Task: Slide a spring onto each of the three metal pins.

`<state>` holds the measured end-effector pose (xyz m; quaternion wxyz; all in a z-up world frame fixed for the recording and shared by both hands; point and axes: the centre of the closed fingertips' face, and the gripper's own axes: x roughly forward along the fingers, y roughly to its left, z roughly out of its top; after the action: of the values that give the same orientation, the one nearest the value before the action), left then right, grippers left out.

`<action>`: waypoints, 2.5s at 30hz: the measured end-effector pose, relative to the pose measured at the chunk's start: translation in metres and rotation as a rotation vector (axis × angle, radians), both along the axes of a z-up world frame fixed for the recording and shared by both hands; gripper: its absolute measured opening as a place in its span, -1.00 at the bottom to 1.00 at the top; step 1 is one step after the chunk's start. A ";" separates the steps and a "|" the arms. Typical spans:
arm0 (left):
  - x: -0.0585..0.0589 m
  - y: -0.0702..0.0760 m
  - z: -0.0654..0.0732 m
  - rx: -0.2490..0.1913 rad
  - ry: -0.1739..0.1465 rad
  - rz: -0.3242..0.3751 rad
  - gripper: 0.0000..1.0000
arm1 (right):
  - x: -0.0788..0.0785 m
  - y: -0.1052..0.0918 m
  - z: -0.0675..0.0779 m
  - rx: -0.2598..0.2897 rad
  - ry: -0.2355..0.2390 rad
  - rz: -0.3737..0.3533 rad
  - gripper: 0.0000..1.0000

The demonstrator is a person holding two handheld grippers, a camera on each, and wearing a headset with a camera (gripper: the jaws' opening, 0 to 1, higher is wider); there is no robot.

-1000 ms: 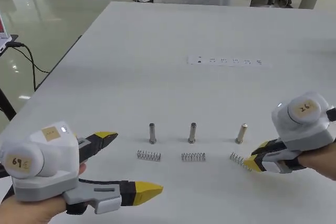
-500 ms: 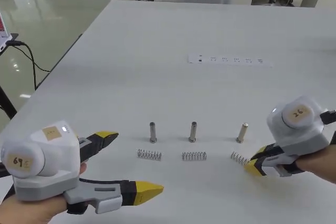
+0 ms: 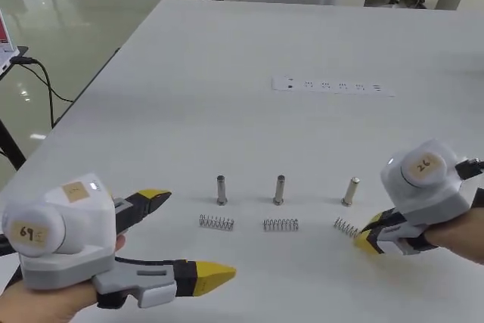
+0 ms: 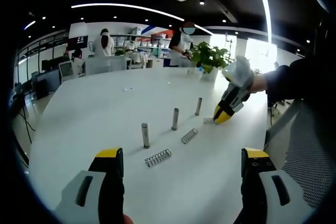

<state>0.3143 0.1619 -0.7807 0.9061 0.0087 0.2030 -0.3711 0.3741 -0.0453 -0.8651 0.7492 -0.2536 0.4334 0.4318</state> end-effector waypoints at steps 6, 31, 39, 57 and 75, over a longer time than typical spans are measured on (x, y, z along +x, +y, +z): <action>0.000 0.000 0.000 -0.002 0.001 -0.004 0.81 | -0.003 0.001 0.000 -0.004 0.001 0.005 -0.74; -0.001 -0.017 -0.003 0.004 0.004 -0.087 0.62 | -0.025 0.041 0.035 0.062 -0.010 0.108 -0.75; 0.000 -0.027 -0.010 0.025 0.017 -0.132 0.54 | -0.033 0.056 0.043 0.072 -0.012 0.164 -0.75; 0.002 -0.052 -0.019 0.032 0.025 -0.239 0.24 | -0.049 0.081 0.051 0.080 -0.011 0.265 -0.75; -0.009 -0.076 -0.024 0.048 0.008 -0.346 -0.11 | -0.068 0.096 0.051 0.067 -0.007 0.405 -0.75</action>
<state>0.3055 0.0856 -0.8047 0.8274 0.0636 0.2109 -0.5166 0.3058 0.0504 -0.8137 0.6566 -0.3120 0.3565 0.5870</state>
